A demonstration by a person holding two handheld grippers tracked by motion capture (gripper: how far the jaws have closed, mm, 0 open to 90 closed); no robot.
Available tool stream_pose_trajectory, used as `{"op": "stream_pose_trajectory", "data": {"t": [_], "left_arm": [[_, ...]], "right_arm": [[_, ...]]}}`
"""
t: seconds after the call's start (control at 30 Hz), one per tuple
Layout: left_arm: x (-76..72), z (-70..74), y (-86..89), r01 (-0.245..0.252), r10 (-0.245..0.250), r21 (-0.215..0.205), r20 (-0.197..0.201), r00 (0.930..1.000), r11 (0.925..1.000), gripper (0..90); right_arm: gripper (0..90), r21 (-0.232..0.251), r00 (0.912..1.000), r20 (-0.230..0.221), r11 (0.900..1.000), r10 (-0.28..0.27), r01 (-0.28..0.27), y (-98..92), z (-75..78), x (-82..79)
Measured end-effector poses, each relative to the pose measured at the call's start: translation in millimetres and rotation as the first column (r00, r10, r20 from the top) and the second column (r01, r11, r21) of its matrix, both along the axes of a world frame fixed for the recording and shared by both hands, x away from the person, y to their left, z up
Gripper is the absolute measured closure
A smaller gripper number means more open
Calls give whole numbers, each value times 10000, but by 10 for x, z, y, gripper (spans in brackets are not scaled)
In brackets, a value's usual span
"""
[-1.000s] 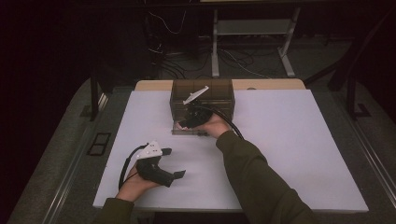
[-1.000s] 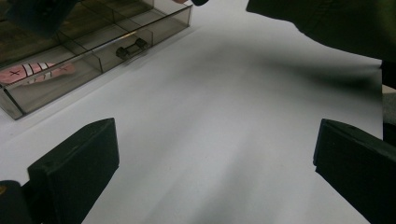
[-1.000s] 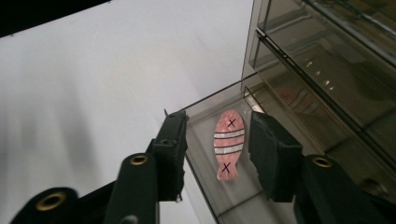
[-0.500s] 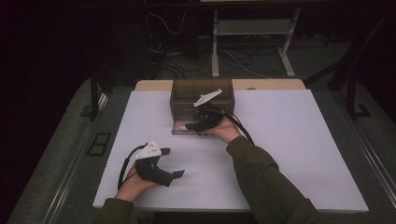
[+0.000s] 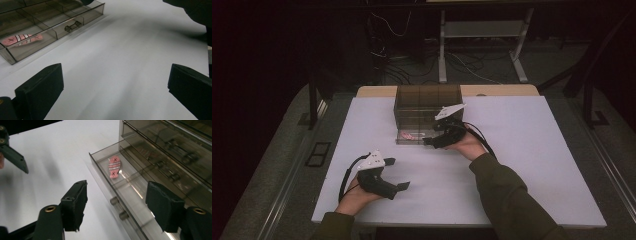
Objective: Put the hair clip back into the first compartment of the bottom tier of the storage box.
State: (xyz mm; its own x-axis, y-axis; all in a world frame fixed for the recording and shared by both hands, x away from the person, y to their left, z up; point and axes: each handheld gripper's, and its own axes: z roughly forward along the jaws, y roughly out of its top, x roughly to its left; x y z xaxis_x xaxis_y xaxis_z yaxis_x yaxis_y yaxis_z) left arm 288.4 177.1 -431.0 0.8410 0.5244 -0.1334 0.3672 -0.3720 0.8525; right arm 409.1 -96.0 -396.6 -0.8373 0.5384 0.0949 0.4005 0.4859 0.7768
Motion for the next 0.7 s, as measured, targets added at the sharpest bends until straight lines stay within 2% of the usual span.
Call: {"op": "stream_pose_trajectory", "data": {"t": [0.37,0.57,0.7], "left_arm": [[-6,-5,-4,-64,64,-38,86,9999,10000,0],[-4,0,0,-135,136,-109,83,9999,9998,0],[-6,2,2,-163,164,-129,79,9998,9998,0]], "right_arm": [[278,248,9991,272,9992,-315,308,-313,-12,-172],[260,220,9983,154,9982,-554,550,-474,-67,-237],[253,87,9969,236,9971,-754,752,-579,-97,-310]]}}
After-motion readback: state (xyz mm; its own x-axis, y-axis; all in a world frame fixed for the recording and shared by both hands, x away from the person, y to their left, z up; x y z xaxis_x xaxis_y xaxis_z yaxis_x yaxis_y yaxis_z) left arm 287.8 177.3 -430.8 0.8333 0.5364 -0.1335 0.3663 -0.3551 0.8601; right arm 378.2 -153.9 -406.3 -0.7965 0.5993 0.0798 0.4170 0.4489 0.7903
